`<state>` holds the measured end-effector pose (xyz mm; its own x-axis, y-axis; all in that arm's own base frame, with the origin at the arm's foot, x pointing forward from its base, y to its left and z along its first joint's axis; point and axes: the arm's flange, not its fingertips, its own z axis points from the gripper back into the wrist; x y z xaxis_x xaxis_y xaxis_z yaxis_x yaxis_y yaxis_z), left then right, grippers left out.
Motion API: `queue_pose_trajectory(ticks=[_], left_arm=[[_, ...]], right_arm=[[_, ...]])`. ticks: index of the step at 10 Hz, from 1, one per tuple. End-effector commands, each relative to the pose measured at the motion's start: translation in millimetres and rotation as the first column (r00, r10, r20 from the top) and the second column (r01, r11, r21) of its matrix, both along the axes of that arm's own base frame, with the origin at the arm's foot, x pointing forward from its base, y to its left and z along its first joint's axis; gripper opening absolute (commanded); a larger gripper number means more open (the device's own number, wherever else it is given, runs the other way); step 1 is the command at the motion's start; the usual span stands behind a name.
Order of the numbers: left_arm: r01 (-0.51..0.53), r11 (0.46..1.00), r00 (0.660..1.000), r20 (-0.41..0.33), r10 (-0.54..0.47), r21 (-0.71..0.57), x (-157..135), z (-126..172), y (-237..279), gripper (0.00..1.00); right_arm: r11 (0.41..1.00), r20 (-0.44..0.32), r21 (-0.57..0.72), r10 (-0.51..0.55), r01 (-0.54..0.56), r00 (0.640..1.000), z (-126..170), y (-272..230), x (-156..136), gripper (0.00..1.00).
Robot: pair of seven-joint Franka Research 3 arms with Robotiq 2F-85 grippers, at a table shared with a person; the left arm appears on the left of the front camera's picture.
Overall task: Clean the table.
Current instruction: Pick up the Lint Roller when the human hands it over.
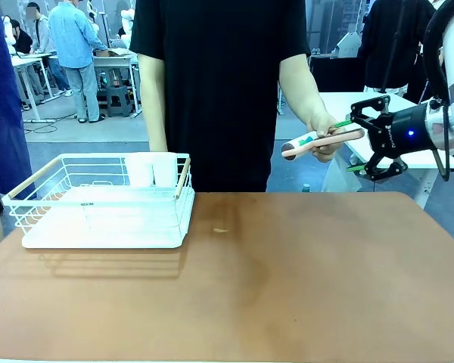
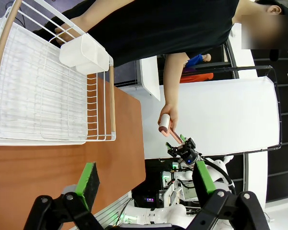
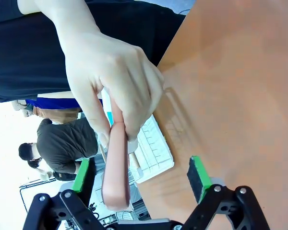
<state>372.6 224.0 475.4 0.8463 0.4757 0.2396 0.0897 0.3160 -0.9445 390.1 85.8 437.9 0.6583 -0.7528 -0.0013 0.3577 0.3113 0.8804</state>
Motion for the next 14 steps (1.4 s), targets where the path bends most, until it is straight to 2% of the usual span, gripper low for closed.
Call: queue_pose_trajectory(ticks=[1, 9, 10, 11, 12, 13, 14], left_arm=[[-0.005, 1.000, 1.000, 0.006, 0.005, -0.001, -1.3, 1.9, 1.5, 1.00], [-0.005, 1.000, 1.000, 0.006, 0.005, -0.001, -1.3, 1.9, 1.5, 1.00], [-0.005, 1.000, 1.000, 0.006, 0.005, -0.001, -1.3, 1.9, 1.5, 1.00], [-0.005, 1.000, 1.000, 0.006, 0.005, -0.001, -1.3, 1.9, 1.5, 1.00], [-0.005, 1.000, 1.000, 0.006, 0.005, -0.001, -1.3, 1.9, 1.5, 1.00], [-0.005, 1.000, 1.000, 0.006, 0.005, -0.001, -1.3, 1.9, 1.5, 1.00], [-0.005, 1.000, 1.000, 0.006, 0.005, -0.001, -1.3, 1.9, 1.5, 1.00]], right_arm=[[1.000, 0.041, -0.004, -0.014, 0.015, 0.999, -5.8, 6.8, 4.2, 1.00], [1.000, 0.040, -0.009, -0.022, 0.022, 0.999, 1.0, 15.5, 19.0, 1.00], [1.000, 0.038, -0.008, -0.016, 0.016, 0.999, 0.4, 15.8, 19.6, 0.98], [1.000, 0.041, -0.007, -0.018, 0.018, 0.999, -0.1, 15.0, 19.6, 0.80], [1.000, 0.048, -0.008, -0.022, 0.022, 0.999, 0.8, 14.6, 19.7, 0.78], [1.000, 0.049, -0.009, -0.020, 0.020, 0.999, 1.1, 14.8, 19.7, 0.60], [1.000, 0.047, -0.012, -0.018, 0.018, 0.999, 0.7, 15.2, 19.6, 0.58]])
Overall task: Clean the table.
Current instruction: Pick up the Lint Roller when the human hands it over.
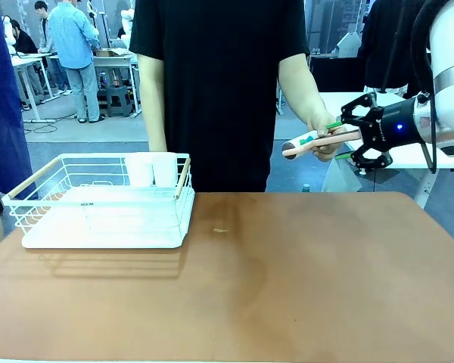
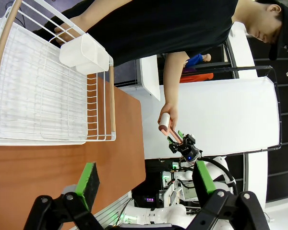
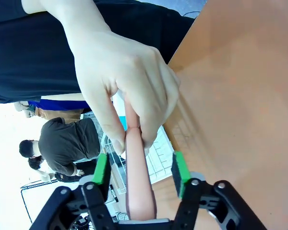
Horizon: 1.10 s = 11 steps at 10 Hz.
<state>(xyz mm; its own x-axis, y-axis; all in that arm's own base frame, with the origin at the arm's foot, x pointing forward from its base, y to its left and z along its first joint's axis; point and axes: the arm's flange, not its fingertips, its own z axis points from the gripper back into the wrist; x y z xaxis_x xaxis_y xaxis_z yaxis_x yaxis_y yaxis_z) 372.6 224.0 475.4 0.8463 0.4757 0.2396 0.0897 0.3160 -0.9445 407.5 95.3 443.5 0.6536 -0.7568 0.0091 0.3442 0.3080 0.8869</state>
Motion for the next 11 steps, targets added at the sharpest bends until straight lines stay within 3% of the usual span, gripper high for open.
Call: queue_pose_trajectory(ticks=[1, 2, 3, 4, 5, 11], left_arm=[[-0.005, 1.000, 1.000, 0.006, 0.005, -0.001, -1.3, 1.9, 1.5, 1.00], [-0.005, 1.000, 1.000, 0.006, 0.005, -0.001, -1.3, 1.9, 1.5, 1.00], [-0.005, 1.000, 1.000, 0.006, 0.005, -0.001, -1.3, 1.9, 1.5, 1.00], [-0.005, 1.000, 1.000, 0.006, 0.005, -0.001, -1.3, 1.9, 1.5, 1.00], [-0.005, 1.000, 1.000, 0.006, 0.005, -0.001, -1.3, 1.9, 1.5, 1.00], [-0.005, 1.000, 1.000, 0.006, 0.005, -0.001, -1.3, 1.9, 1.5, 1.00]], right_arm=[[1.000, 0.031, -0.013, -0.012, 0.012, 0.999, -4.6, 5.9, 2.3, 0.40], [1.000, 0.033, -0.012, -0.013, 0.013, 0.999, -4.1, 5.9, 2.4, 0.38], [1.000, 0.035, -0.012, -0.012, 0.012, 0.999, -3.6, 6.2, 2.1, 0.20], [1.000, 0.035, -0.013, -0.012, 0.012, 0.999, -3.4, 6.2, 2.2, 0.18], [1.000, 0.037, -0.011, -0.013, 0.014, 0.999, -2.9, 6.0, 2.1, 0.00], [1.000, 0.006, -0.001, 0.001, -0.001, 1.000, 1.6, 0.4, 0.6, 0.01]])
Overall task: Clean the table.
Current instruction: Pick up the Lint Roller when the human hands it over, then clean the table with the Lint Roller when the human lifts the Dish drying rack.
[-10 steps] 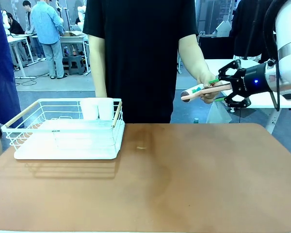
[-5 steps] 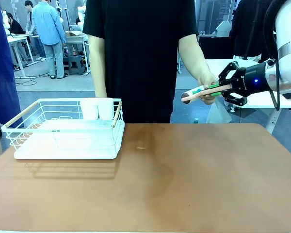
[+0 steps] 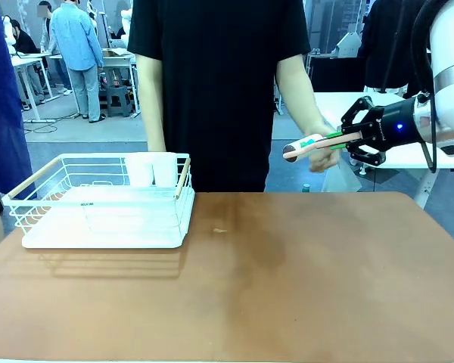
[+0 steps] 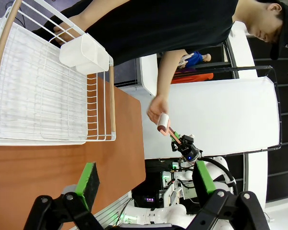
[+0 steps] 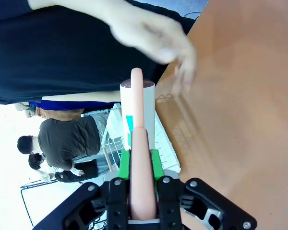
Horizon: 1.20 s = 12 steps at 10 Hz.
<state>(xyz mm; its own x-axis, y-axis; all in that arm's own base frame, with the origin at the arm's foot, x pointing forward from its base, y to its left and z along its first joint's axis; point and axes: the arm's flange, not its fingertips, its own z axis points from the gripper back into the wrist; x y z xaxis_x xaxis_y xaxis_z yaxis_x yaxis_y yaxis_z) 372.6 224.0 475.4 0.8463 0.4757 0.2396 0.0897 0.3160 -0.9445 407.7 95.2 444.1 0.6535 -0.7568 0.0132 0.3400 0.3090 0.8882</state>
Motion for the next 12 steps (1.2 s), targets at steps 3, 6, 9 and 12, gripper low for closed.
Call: queue_pose_trajectory(ticks=[3, 6, 9, 12], left_arm=[[-0.005, 1.000, 1.000, 0.006, 0.005, -0.001, -1.3, 1.9, 1.5, 1.00], [-0.005, 1.000, 1.000, 0.006, 0.005, -0.001, -1.3, 1.9, 1.5, 1.00], [-0.005, 1.000, 1.000, 0.006, 0.005, -0.001, -1.3, 1.9, 1.5, 1.00], [-0.005, 1.000, 1.000, 0.006, 0.005, -0.001, -1.3, 1.9, 1.5, 1.00]], right_arm=[[1.000, 0.002, 0.000, 0.001, -0.001, 1.000, 1.0, 0.5, 0.3, 0.01], [1.000, 0.002, 0.000, 0.001, -0.001, 1.000, 1.0, 0.5, 0.3, 0.01], [1.000, 0.002, 0.000, 0.001, -0.001, 1.000, 1.0, 0.5, 0.3, 0.01], [1.000, 0.002, 0.000, 0.001, -0.001, 1.000, 1.0, 0.5, 0.3, 0.01]])
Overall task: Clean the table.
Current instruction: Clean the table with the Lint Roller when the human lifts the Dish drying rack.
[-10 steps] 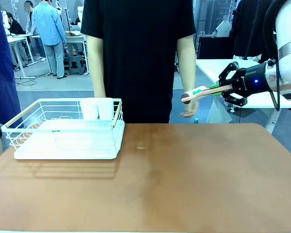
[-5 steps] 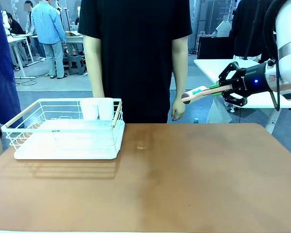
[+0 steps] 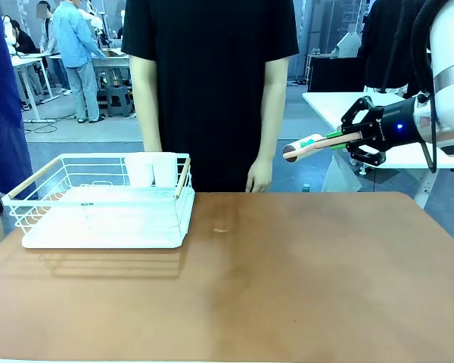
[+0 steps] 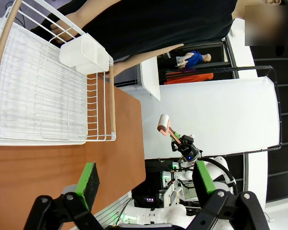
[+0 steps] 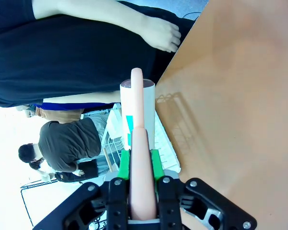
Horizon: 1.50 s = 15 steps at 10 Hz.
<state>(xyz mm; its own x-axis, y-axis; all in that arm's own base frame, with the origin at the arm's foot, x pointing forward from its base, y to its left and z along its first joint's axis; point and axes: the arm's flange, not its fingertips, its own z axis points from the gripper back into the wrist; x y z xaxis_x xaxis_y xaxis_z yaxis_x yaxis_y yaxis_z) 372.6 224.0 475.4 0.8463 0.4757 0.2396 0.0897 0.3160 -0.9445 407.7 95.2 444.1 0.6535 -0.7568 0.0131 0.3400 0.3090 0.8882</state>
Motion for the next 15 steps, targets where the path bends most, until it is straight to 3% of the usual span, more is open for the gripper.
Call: queue_pose_trajectory(ticks=[1, 15], left_arm=[[-0.005, 1.000, 1.000, 0.006, 0.005, -0.001, -1.3, 1.9, 1.5, 1.00], [-0.005, 1.000, 1.000, 0.006, 0.005, -0.001, -1.3, 1.9, 1.5, 1.00]], right_arm=[[1.000, 0.002, 0.000, 0.001, -0.001, 1.000, 1.0, 0.5, 0.3, 0.01], [1.000, 0.002, 0.000, 0.001, -0.001, 1.000, 1.0, 0.5, 0.3, 0.01]])
